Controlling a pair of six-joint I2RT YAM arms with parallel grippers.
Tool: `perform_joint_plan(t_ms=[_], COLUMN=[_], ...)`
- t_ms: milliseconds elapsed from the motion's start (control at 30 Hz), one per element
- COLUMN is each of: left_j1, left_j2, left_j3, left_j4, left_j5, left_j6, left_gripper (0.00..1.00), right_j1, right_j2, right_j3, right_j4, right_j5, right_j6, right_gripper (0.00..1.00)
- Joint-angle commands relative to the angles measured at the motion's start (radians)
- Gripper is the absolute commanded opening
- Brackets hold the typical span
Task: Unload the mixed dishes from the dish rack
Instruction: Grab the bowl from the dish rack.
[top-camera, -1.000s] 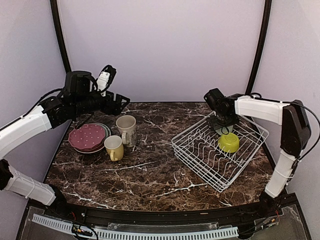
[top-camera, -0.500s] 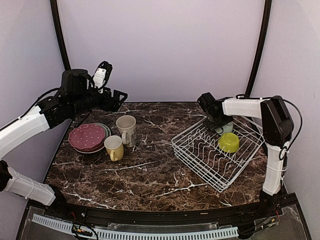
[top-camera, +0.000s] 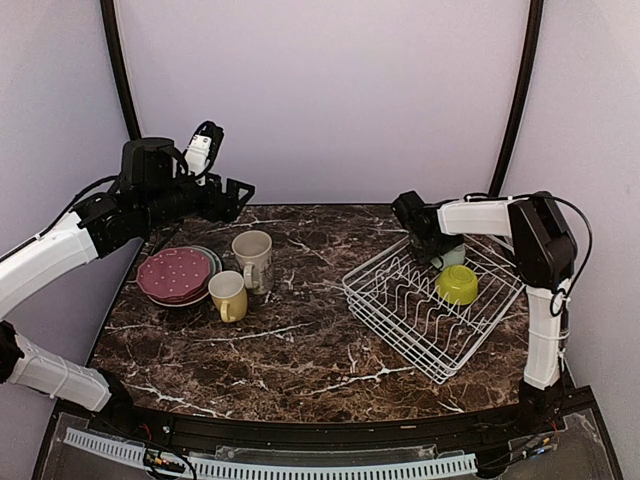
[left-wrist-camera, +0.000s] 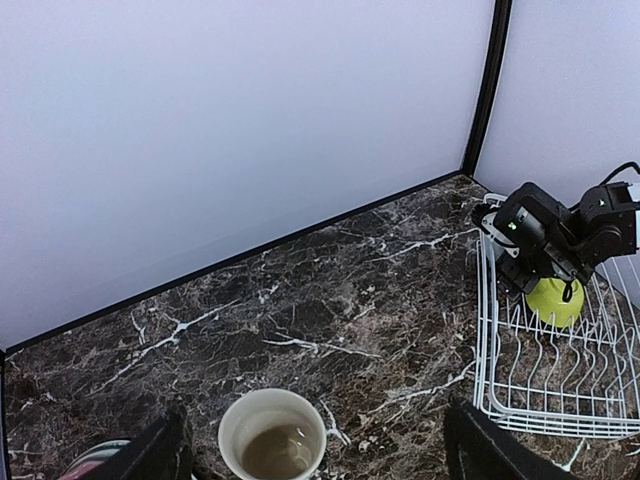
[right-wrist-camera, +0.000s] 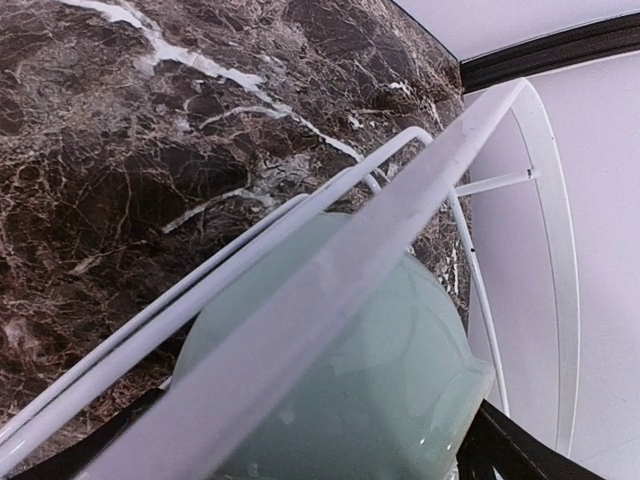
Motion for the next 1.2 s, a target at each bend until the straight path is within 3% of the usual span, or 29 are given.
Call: perform_joint_plan(t_ms=[0,333,700,1167], left_j1=[0.003,0.015,0.034,0.035], left_j2=[-0.001,0.009,0.012,0.008], left_j3=[-0.013,-0.015,-0.017,-0.016], left_j4=[0.014,0.018,0.022,0.021], left_j5=[0.002,0.017,0.043,0.055], left_j6=[-0.008,-0.024,-0.043,-0.054], left_gripper=[0.86,0.86,0.86,0.86], right_j1=[-0.002,-0.001,0.007,0.009], right_j2=[0.035,0.043,0.015,-0.182], right_j3=[0.028,0.011,-0.017,-0.09], right_j4=[0.043,0.08,0.087,0.105], right_j5=[0.043,0.073,0.088,-0.041], right_j6=[0.006,0.024,0.034,0.043], right_gripper=[0.96,0.88,0.64,0.46])
